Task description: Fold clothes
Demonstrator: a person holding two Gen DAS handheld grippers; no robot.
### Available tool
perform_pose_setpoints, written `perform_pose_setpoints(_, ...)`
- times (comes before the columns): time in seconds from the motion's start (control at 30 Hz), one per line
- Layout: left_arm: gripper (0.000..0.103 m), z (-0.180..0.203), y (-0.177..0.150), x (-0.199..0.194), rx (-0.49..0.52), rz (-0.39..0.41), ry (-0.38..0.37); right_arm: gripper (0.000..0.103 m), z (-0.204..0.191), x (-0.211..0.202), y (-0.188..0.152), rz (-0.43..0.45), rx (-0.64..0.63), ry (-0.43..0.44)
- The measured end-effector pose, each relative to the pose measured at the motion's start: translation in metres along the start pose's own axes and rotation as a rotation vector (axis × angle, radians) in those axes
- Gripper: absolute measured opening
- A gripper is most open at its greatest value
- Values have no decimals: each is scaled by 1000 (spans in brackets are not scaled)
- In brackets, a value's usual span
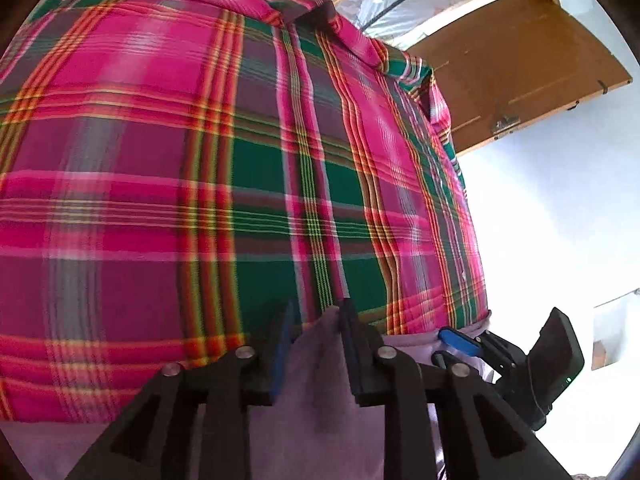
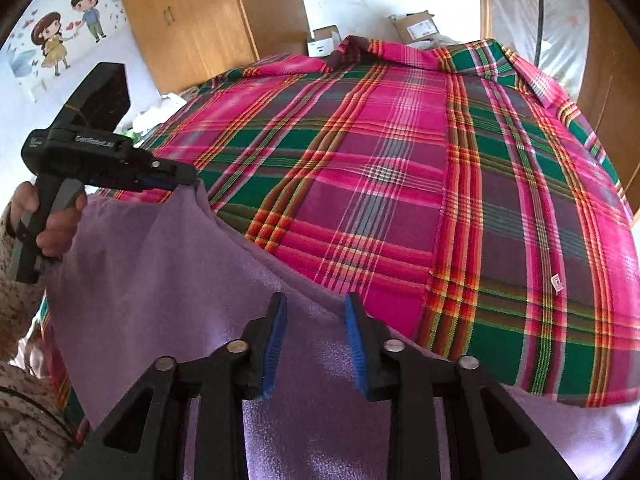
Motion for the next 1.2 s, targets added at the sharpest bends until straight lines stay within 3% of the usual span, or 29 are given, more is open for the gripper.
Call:
perform_pose_setpoints(0.03,25,-1,-1,-4,4,3,-2,2,-1,0,-1,-1,-2,2)
perform_pose_setpoints(0.13,26,-1,-5,-13,17,23,12,0,2,0,0,8,2,4)
perform_pose_setpoints(0.3,28,-5,-10,-23,39,44,48,0,20,-19,1,95,103,-58)
perform_pose_setpoints(0.43,30,-8,-15,-20,71,23,85,8,7,-17,2,80,39,-1)
perform_pose_setpoints(0.57,31,-7,-23,-12,112,-8,110,26,-12,-6,6,38,-53,49)
perform_pose_setpoints(0.8,31,-3,-31,-12,164,-12,127,27,-24,18,14,-16,-128,85)
perform_pose_setpoints(0.83,31,-2,-32,-13,174,-8,135,25,-24,18,14,-17,-135,86)
perform_pose_setpoints(0.87,31,-1,-33,-12,186,-4,144,11,-24,18,14,-16,-142,86)
perform_pose_setpoints(0.93,31,2,-35,-11,220,6,174,7,-23,17,14,-20,-149,81)
perform_pose_setpoints(1.03,12,4,-36,-9,244,27,221,5,-22,14,16,-2,-135,75)
perform_pose_setpoints(1.2,6,2,-34,-20,230,68,187,5,-10,-9,24,98,-80,3)
Point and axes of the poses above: each gripper's, at about its wrist camera, not at the fingertips, and x roughly the way its jaws point, z to its right, y to its top, the point moved 4 cm from there along x, roughly the way its jaws point, and after that the axes turned 11 degrees about -x, right-handed, at the moved point
